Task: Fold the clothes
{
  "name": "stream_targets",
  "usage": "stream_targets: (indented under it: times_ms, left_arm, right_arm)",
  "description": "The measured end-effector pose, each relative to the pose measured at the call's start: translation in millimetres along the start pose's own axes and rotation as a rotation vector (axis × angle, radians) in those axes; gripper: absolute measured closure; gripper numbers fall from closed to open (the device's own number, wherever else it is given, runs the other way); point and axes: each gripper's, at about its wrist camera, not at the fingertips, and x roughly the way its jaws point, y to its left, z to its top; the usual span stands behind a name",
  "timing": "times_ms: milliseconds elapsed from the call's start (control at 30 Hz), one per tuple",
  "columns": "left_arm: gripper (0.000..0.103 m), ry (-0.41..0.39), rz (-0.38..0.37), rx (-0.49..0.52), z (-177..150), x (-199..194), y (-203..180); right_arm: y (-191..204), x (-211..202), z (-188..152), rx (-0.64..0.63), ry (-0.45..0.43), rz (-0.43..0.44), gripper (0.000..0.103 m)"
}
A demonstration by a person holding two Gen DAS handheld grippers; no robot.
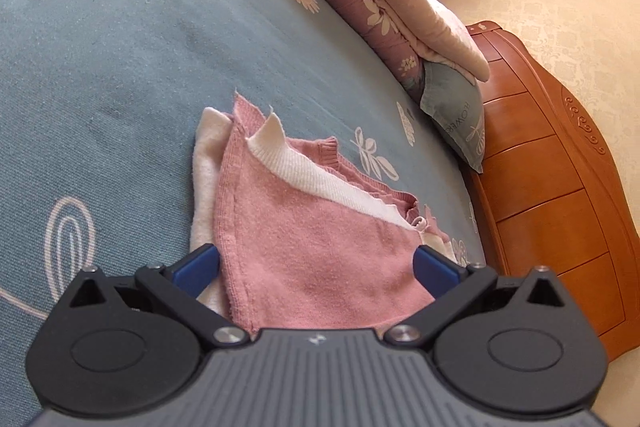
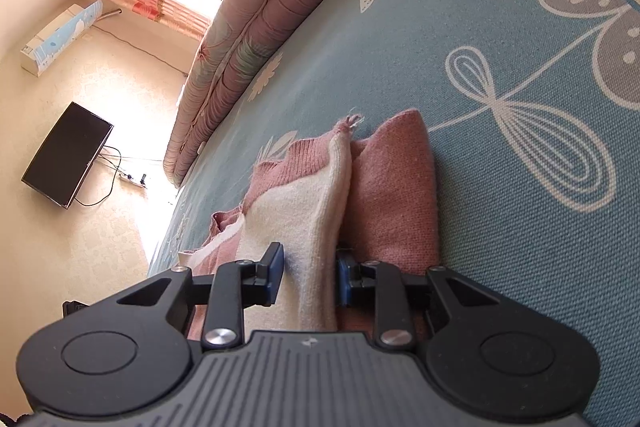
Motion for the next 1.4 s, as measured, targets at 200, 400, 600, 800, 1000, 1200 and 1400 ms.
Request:
stream_targets:
  times_ms: [200,400,600,800,1000,1200,1400]
  left_arm:
    - [0.001,0.022,-0.015,0.014,14,18,1]
    - [0.001,0.04,-0.079,-0.037,21,29,8]
    - [0.001,0.102,-0.122,-0.055,19,43,16]
    - [0.001,0.116,-0.123,-0.048,35,64,12]
    - [0.002,0.139,-0.14,-0.047,36,65,13]
    - [0.002,0.168,-0.154,-0.035,33,60,11]
    - [0.002,0.144,-0.234,-0.089,31,63,25]
  right_arm:
    - [0,1,0,0.003,0.002,-0.001,0.072]
    - [-1,-1,-2,0.01,0.001,0.0,0.072]
    - [0,2,0,0.009,0.016,-0.009,0.072]
    - [8,-5,-1,0.029,0.013,-0.013,0.063]
    - [15,-7,-4,-0.008,0.054,0.056,0.051]
    - [-1,-10,2,0.078,0.003,0.134,0.054]
    - [-7,1,1,0.056,0.073,0.16,0.069]
